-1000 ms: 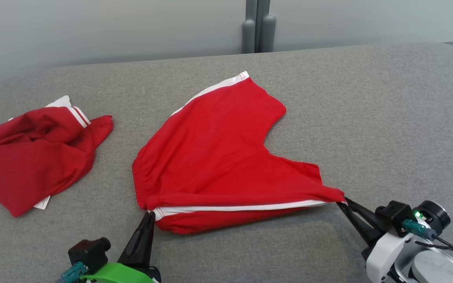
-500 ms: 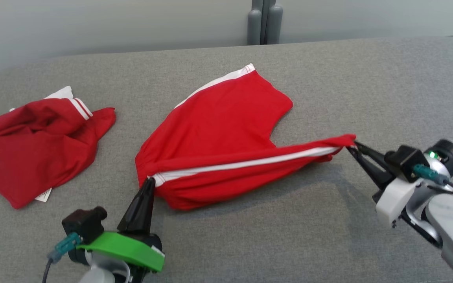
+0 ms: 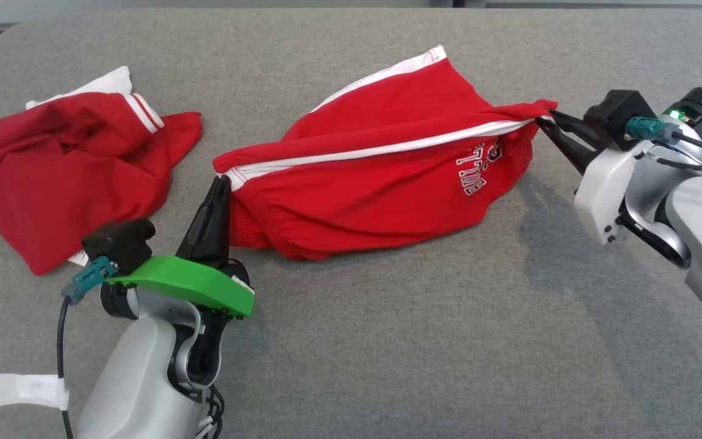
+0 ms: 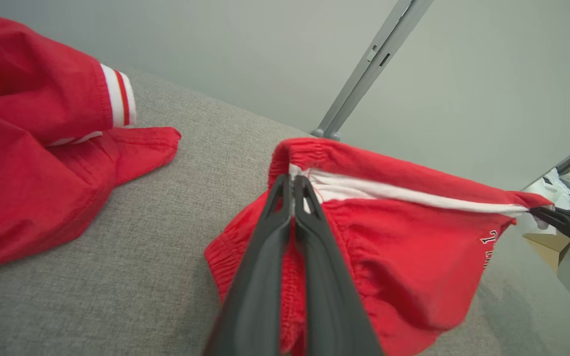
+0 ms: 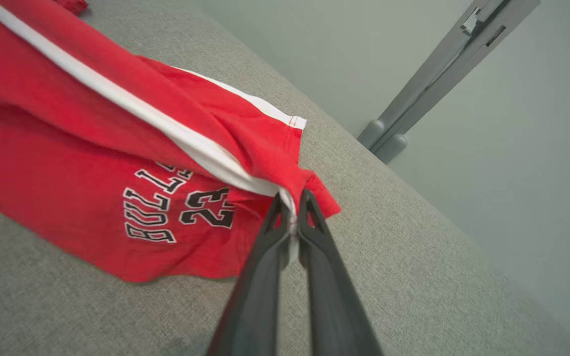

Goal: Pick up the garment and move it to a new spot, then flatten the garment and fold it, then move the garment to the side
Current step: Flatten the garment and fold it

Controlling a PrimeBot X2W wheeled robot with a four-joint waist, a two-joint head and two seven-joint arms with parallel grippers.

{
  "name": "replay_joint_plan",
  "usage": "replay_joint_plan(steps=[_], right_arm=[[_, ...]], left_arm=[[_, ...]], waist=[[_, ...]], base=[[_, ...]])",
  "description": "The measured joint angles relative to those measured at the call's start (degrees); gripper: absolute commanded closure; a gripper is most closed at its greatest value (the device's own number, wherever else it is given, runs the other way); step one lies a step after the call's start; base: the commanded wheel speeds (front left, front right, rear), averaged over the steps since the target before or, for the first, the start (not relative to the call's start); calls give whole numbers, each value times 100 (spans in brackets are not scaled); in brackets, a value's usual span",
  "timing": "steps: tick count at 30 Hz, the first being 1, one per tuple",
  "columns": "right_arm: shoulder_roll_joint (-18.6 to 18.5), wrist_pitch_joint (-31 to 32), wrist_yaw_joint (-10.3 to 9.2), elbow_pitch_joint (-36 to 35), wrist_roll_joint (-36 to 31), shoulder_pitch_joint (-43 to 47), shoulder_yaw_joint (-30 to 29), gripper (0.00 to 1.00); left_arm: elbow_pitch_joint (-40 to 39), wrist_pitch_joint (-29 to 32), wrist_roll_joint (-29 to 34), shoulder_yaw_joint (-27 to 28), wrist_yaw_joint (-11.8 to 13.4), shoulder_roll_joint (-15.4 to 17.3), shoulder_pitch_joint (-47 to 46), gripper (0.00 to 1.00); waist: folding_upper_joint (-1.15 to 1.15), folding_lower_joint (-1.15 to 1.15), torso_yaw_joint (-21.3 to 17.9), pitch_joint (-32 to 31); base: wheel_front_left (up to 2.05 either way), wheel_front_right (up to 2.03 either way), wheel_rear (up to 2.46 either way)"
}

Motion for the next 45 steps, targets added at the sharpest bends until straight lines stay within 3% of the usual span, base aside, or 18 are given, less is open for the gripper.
replay_joint_plan(steps=[20,26,29,30,31,33,35,36,37,38,45], right_arm=[[76,634,-1,1012,604,-1641,921,99],[199,608,-1,1347,694,-1970,1001,91],[230,569,-1,1563,760,-2064,959,69],[252,553,-1,1647,762,-2072,954,20],[286,537,0,1731,762,-2078,939,0],[341,452,-1,1859,759,-2112,909,0],[387,338,-1,1958,758,-2196,856,0],[403,300,-1,2004,759,-2242,844,0],[430,261,-1,2056,759,-2278,809,0],[465,207,-1,2113,768,-2295,747,0],[552,-62,-2,2361,890,-2303,645,0]], left_arm=[[561,-92,-1278,-870,358,-41,-907,100],[724,-208,-1446,-962,461,-52,-1039,100],[822,-211,-1626,-1003,481,-58,-1151,100],[840,-211,-1636,-1042,491,-59,-1172,100],[858,-212,-1641,-1093,511,-62,-1191,100],[921,-213,-1735,-1165,528,-71,-1235,84],[981,-258,-1795,-1189,561,-71,-1284,58],[994,-263,-1813,-1199,564,-70,-1299,51],[1011,-263,-1845,-1216,575,-71,-1318,13],[1027,-263,-1885,-1235,587,-71,-1337,0],[1194,-312,-1958,-1269,617,-71,-1389,0]], waist=[[0,0,860,754],[0,0,960,815],[0,0,975,820],[0,0,980,821],[0,0,985,821],[0,0,993,821],[0,0,1000,821],[0,0,1002,821],[0,0,1003,820],[0,0,1004,819],[0,0,1001,799]], base=[[0,0,0],[0,0,0],[0,0,0],[0,0,0],[0,0,0],[0,0,0],[0,0,0],[0,0,0],[0,0,0],[0,0,0],[0,0,0]])
